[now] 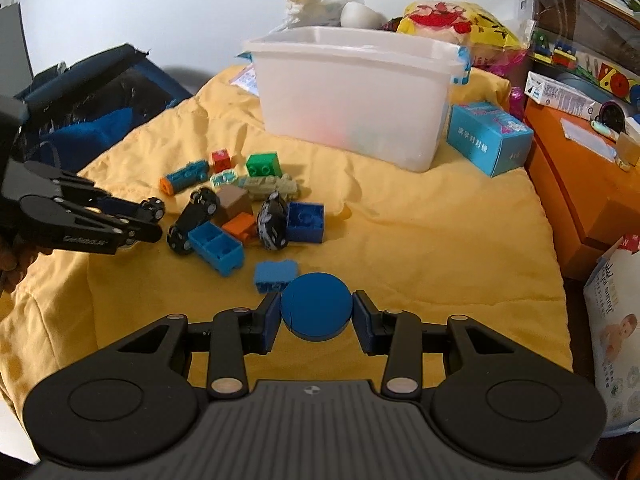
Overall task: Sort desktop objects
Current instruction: 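Carry black car and blue disc over the white bin and release both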
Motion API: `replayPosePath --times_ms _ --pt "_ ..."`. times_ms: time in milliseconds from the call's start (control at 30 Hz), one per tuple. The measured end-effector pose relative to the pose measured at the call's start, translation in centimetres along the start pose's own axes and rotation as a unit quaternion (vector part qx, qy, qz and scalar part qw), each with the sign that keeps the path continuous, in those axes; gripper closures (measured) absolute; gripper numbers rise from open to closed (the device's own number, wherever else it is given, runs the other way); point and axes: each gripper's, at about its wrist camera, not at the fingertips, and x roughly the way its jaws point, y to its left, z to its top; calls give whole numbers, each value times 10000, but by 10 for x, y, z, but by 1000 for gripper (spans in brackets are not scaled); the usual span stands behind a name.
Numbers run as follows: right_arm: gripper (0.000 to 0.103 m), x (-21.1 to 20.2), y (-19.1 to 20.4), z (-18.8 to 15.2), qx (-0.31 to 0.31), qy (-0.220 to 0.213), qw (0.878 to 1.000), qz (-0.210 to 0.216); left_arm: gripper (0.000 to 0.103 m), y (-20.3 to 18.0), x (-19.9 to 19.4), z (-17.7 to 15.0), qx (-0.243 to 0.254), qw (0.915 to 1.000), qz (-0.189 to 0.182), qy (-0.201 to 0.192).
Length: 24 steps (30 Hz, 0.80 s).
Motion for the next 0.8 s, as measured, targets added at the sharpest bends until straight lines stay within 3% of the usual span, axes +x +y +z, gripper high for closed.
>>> replayPosePath --times_ms 200,433,633,800 --pt "61 -9 -9 28 268 -386 9989 2 66 4 -33 36 -336 9980 -83 -527" --pt "61 -21 -26 85 606 -999 9931 16 66 4 -55 98 -326 9933 -160 -1093" --pt "61 -28 -46 139 787 -1370 9874 54 66 9 -56 152 -375 9891 -143 -1414" --pt "61 -21 -65 180 981 -1351 9859 123 66 12 -47 194 -309 9885 -160 -1470"
